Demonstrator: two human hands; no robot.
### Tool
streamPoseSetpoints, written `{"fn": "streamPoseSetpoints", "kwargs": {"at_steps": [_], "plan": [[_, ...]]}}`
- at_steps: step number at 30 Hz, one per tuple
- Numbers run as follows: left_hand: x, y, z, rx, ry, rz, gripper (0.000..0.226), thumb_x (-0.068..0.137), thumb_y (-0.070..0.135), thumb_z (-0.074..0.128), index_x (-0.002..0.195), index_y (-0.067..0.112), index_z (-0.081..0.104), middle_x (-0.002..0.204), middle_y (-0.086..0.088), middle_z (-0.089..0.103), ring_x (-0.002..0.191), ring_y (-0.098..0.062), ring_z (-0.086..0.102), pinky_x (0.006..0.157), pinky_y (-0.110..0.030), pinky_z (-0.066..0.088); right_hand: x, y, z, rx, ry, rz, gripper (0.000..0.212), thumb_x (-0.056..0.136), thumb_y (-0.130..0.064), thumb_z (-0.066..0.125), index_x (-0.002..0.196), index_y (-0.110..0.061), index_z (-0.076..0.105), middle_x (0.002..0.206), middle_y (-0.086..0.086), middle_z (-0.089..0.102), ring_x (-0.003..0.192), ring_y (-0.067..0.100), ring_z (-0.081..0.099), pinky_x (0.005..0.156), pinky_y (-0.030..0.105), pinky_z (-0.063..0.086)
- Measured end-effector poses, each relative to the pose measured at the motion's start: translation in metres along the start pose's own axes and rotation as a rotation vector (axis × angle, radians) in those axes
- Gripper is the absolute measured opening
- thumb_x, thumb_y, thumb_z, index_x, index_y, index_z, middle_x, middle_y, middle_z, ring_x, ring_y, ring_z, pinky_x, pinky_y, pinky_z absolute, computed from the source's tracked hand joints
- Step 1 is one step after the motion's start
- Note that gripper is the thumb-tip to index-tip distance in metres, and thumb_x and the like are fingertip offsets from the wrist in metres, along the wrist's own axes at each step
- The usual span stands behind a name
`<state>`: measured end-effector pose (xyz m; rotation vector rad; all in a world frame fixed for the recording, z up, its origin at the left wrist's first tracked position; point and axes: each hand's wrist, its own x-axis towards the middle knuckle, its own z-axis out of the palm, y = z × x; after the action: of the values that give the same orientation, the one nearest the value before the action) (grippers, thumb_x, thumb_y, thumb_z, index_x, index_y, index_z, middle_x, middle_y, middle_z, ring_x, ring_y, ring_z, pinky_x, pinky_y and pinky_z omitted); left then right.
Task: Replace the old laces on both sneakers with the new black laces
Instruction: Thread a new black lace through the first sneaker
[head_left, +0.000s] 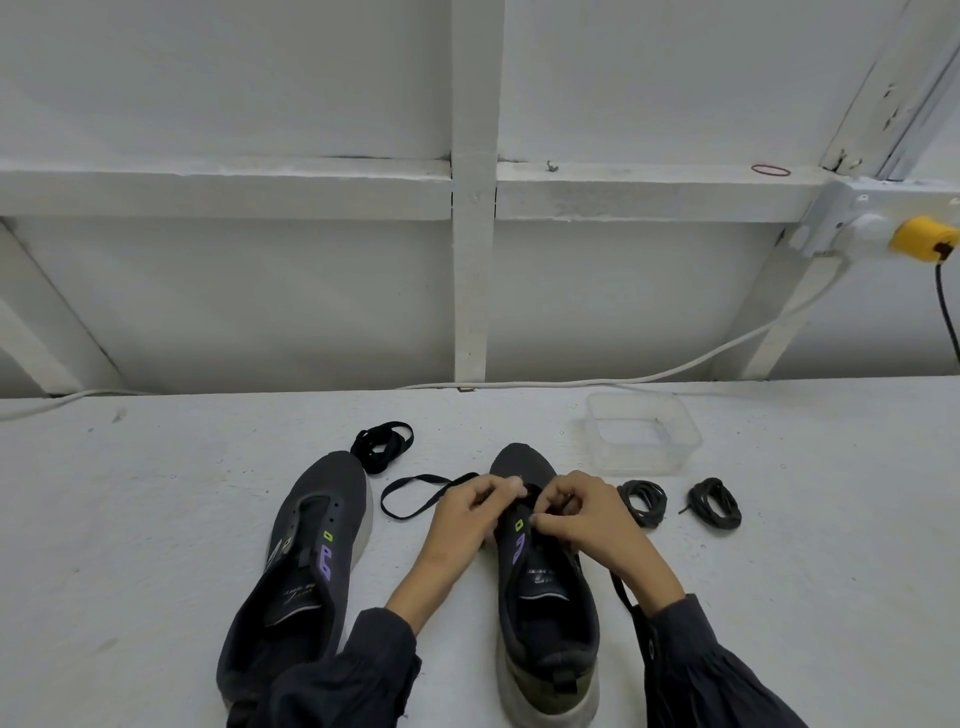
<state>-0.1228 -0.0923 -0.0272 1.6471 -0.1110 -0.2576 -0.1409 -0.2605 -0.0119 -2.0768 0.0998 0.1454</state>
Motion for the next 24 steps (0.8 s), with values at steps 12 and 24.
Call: {"fn": "streamPoseSetpoints", "kwargs": {"at_steps": [12, 24], "plan": [[-0.003, -0.014, -0.023, 0.245, 0.049, 0.065, 0.016, 0.083, 0.011, 0.075, 0.078, 0.026, 0.076, 0.07, 0.013, 0.072, 0.059, 0.0, 0.06, 0.064, -0.017, 0.047, 0.005, -0.004, 0.007, -0.071, 0.018, -0.042, 0.008, 0.071, -0.019, 0.083, 0.067, -0.023, 0.077, 0.062, -0.003, 0.062, 0.054, -0.001, 0.052, 0.062, 0.028, 0.045], [0.006, 0.017, -0.017, 0.833, -0.015, 0.213, 0.009, 0.08, 0.024, 0.068, 0.08, 0.02, 0.076, 0.076, 0.007, 0.072, 0.072, -0.008, 0.063, 0.066, -0.018, 0.046, -0.002, -0.009, 0.007, 0.218, -0.003, 0.003, 0.017, 0.072, 0.001, 0.082, 0.075, -0.016, 0.08, 0.055, -0.009, 0.063, 0.052, -0.004, 0.054, 0.058, 0.014, 0.044]]}}
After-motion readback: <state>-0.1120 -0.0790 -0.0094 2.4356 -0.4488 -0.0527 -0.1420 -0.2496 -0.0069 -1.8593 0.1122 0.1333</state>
